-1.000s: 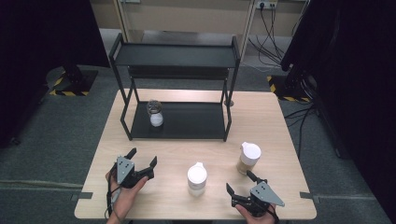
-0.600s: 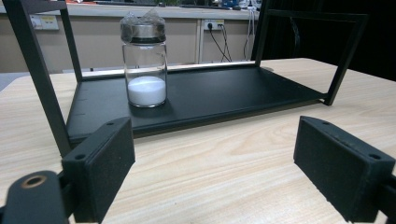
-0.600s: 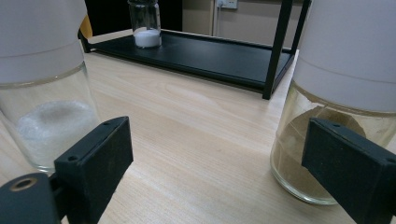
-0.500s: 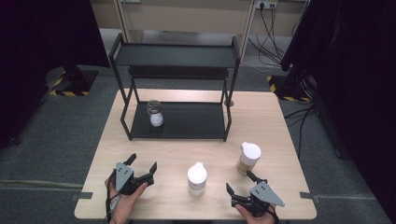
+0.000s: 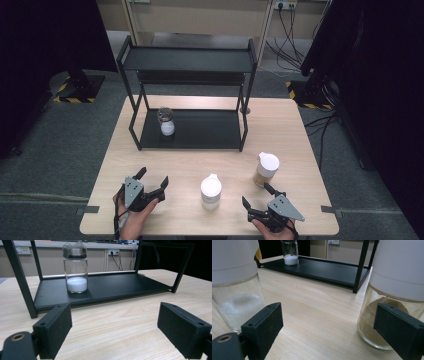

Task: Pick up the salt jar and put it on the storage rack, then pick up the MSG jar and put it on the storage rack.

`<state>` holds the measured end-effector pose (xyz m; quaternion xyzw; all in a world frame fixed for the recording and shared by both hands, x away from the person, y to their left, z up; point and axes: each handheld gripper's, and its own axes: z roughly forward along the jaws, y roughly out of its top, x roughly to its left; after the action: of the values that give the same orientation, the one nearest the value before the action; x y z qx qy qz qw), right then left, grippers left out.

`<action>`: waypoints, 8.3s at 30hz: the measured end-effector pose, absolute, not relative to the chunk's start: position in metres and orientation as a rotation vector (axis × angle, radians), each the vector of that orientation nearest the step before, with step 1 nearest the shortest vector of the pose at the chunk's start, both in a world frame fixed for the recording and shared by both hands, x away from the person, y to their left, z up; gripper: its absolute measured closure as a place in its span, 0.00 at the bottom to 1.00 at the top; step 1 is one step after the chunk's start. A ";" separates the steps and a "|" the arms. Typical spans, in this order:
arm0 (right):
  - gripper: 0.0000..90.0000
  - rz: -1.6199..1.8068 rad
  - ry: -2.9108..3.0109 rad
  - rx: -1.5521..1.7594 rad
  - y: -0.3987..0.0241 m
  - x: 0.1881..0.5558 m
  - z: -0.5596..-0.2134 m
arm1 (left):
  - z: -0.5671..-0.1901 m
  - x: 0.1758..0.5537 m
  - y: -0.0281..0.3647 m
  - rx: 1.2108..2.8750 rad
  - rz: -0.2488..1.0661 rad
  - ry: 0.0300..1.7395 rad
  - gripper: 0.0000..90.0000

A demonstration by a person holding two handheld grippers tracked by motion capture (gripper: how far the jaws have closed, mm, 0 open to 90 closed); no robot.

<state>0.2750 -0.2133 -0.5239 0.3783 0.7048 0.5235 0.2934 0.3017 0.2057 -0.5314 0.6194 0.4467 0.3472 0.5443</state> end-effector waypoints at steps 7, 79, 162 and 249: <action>0.10 1.395 1.878 1.009 -0.213 0.275 -0.524 | -0.531 0.303 0.206 1.473 0.817 1.076 0.13; 0.15 1.674 2.088 0.693 -0.137 0.275 -0.514 | -0.531 0.302 0.202 1.505 0.842 1.055 0.13; 0.34 1.591 1.901 0.788 -0.094 0.331 -0.470 | -0.531 0.302 0.201 1.519 0.845 1.034 0.13; 0.34 1.546 1.823 0.938 -0.050 0.422 -0.456 | -0.531 0.301 0.200 1.521 0.848 1.020 0.13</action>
<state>0.4223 -0.0499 -0.4565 0.3504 0.6808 0.5776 0.2830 0.3014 0.2000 -0.5309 0.6379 0.4278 0.3556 0.5325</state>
